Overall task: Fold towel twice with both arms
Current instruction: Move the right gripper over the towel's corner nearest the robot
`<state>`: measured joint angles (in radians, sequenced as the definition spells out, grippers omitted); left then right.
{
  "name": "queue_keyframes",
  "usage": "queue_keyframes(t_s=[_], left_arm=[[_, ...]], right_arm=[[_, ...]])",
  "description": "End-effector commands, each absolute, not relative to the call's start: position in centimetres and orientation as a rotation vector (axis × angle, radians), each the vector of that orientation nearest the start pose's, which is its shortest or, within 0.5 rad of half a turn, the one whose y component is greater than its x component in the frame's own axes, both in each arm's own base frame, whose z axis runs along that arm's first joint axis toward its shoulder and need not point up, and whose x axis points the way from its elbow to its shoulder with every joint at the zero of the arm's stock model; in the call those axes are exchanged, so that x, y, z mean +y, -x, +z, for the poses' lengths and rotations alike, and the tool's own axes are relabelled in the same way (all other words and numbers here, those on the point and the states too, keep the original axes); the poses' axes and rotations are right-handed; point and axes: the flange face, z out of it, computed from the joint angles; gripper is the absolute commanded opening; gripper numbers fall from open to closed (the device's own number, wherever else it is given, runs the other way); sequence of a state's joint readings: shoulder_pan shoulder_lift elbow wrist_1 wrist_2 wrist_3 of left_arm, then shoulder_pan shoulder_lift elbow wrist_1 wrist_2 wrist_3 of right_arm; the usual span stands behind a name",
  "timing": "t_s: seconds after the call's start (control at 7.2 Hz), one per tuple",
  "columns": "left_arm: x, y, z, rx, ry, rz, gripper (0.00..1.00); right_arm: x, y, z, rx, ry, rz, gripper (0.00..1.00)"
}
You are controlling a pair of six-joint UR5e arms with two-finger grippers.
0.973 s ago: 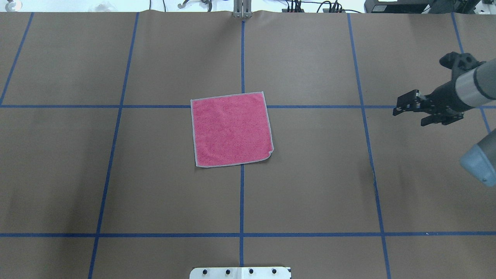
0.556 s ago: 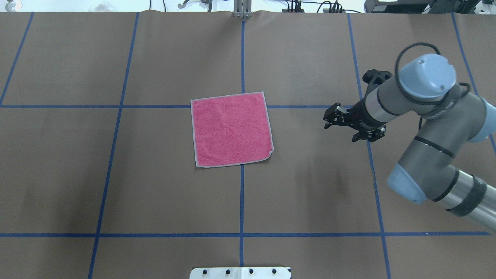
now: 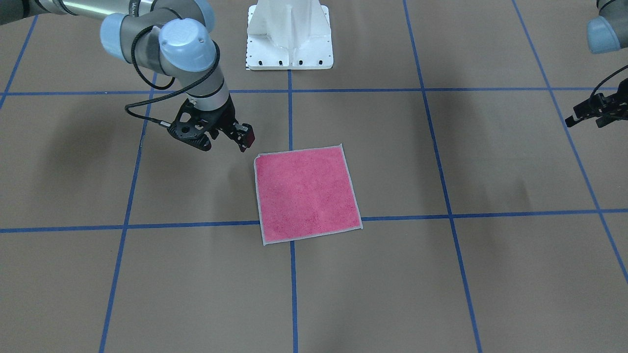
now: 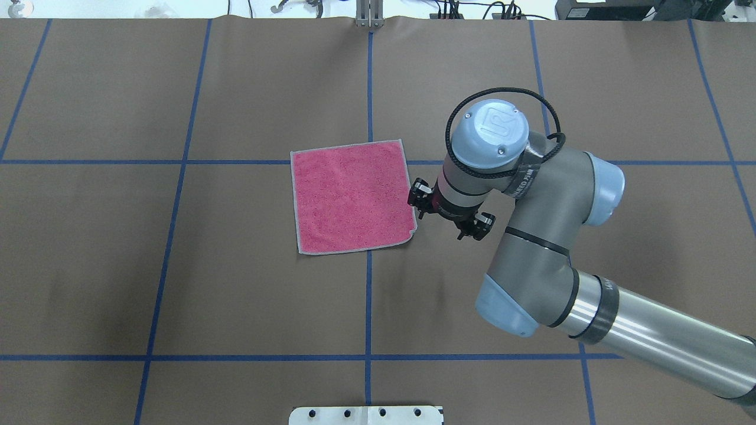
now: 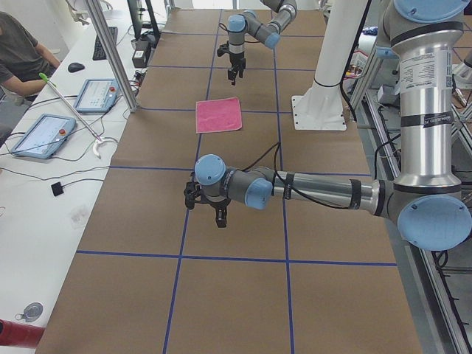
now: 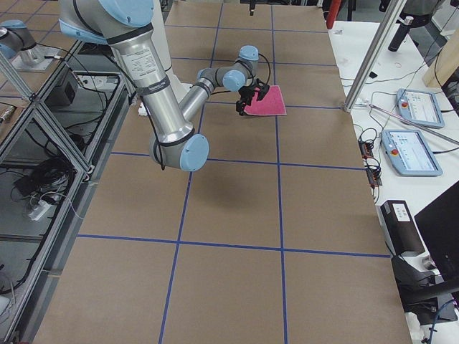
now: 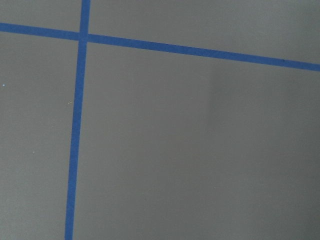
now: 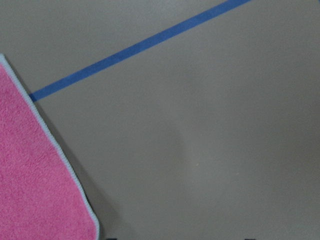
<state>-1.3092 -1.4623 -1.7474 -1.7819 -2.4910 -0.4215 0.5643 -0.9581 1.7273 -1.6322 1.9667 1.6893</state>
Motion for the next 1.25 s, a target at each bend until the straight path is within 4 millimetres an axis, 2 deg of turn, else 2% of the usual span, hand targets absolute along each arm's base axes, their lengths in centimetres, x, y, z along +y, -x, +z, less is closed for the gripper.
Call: queue_keyframes(t_s=[0.0,0.14,0.56,0.83,1.11], left_arm=[[-45.7,-7.1,58.7,0.948,0.063,-0.008,1.00],[-45.6,-7.2,58.6,0.950,0.063,-0.006,1.00],[-45.6,-7.2,58.5,0.951,0.062,-0.004,1.00],[-45.6,-7.2,58.5,0.949,0.062,-0.004,1.00],[-45.7,-7.3,58.2,0.957,0.057,-0.033,1.00]], right_arm=[[-44.8,56.3,22.9,-0.713,0.261,0.575,0.77],[-45.5,57.5,22.5,-0.699,0.266,0.585,0.75],[-43.8,59.1,23.6,-0.672,0.252,0.571,0.55],[-43.9,59.0,23.2,-0.666,0.249,0.575,0.45],[-44.3,58.8,23.1,-0.664,0.214,0.586,0.45]])
